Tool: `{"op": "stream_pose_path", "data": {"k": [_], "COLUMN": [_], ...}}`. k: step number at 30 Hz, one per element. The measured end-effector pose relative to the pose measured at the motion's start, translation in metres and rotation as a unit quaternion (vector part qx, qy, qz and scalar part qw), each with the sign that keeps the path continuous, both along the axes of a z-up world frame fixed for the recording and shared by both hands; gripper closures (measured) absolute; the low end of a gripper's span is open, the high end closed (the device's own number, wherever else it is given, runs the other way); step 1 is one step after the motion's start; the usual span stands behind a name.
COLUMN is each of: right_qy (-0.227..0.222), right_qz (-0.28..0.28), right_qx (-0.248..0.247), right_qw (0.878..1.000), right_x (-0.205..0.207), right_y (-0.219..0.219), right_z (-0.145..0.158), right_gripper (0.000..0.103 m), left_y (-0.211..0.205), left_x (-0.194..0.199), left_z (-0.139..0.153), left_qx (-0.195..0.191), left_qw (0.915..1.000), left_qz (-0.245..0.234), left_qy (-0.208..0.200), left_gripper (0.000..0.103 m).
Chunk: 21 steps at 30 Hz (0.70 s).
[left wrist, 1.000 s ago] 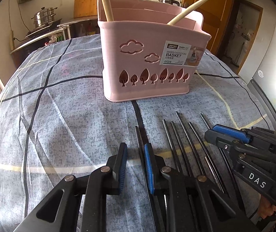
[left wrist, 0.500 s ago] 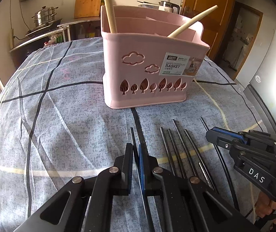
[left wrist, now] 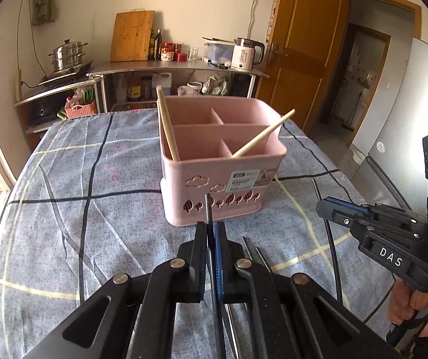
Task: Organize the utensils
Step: 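Lift the black chopsticks and carry both tools over the pink basket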
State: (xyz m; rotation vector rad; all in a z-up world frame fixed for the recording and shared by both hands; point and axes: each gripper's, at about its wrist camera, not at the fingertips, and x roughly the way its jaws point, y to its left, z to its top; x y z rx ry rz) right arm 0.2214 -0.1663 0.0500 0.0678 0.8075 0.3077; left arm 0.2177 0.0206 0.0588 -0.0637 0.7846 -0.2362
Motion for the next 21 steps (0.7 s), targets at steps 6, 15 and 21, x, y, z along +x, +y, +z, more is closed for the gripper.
{"op": "stream_pose_path", "data": {"k": [6, 15, 21], "right_qy": [-0.047, -0.097, -0.106], "right_qz": [-0.004, -0.011, -0.011], "right_qx": [0.008, 0.014, 0.017], "right_qw": [0.999, 0.995, 0.994], "right_x": [-0.005, -0.012, -0.025], "right_y": [-0.005, -0.011, -0.015], "right_z": [0.037, 0.075, 0.076], "right_gripper": [0.098, 0.098, 0.098], "left_y": [0.008, 0.019, 0.023], "left_x": [-0.002, -0.007, -0.021], "left_z": [0.041, 0.081, 0.085], "left_qx": [0.003, 0.003, -0.002], "left_qw": [0.9992, 0.9958, 0.9952], "left_qz": [0.005, 0.016, 0.019], "left_qy": [-0.041, -0.09, -0.096], "left_gripper": [0.099, 0.099, 0.099]}}
